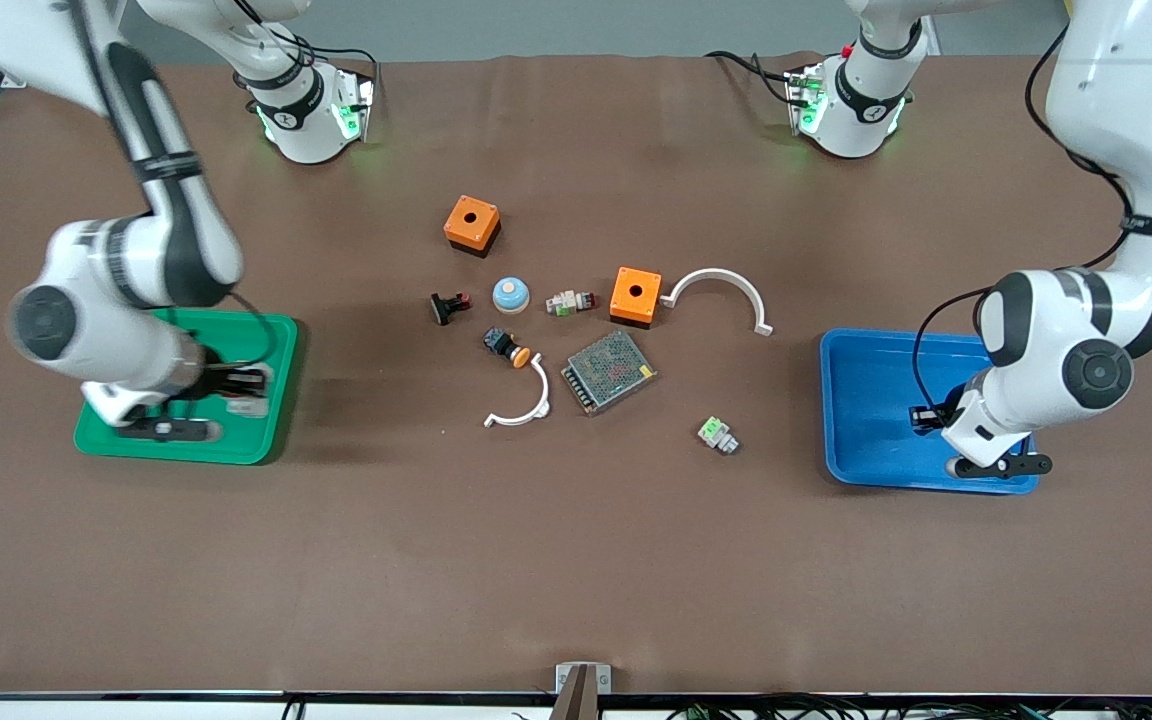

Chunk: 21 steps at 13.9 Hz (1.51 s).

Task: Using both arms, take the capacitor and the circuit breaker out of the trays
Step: 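Carry the breaker with the right gripper while the left gripper carries the capacitor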

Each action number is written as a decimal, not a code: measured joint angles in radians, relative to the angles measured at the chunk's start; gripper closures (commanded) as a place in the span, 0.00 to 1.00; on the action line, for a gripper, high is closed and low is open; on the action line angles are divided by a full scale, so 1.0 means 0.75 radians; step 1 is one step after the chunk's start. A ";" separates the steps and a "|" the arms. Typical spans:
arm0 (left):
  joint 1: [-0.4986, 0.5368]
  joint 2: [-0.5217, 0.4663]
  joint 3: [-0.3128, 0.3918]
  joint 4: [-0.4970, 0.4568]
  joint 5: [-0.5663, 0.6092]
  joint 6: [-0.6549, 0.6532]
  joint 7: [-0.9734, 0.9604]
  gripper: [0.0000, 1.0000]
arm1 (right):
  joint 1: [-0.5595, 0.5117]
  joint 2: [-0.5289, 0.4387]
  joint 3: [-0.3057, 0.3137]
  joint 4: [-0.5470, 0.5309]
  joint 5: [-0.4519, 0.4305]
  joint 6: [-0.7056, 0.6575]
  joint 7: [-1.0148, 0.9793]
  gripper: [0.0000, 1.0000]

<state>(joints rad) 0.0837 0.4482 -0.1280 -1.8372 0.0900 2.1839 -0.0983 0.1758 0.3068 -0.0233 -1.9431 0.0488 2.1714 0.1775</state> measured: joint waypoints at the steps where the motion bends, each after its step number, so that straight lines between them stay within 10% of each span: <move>1: -0.001 -0.052 -0.038 0.001 0.000 -0.061 -0.006 1.00 | 0.075 0.008 0.001 -0.001 0.014 0.042 0.079 1.00; 12: -0.136 -0.099 -0.382 -0.101 -0.088 -0.188 -0.597 1.00 | 0.478 0.331 -0.001 0.100 0.037 0.333 0.605 1.00; 13: -0.175 -0.071 -0.383 -0.102 -0.088 -0.158 -0.652 1.00 | 0.481 0.345 -0.002 0.102 0.037 0.345 0.611 0.91; 15: -0.232 -0.008 -0.383 -0.108 -0.088 -0.081 -0.747 1.00 | 0.482 0.363 -0.003 0.109 0.037 0.351 0.614 0.02; 21: -0.303 0.126 -0.382 -0.155 -0.081 0.113 -0.887 0.99 | 0.431 0.363 -0.042 0.405 0.037 0.000 0.606 0.00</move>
<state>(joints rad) -0.1435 0.5425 -0.4144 -1.9532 0.0292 2.2690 -0.7632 0.4993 0.5787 -0.0546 -1.6393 0.0764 2.1712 0.6321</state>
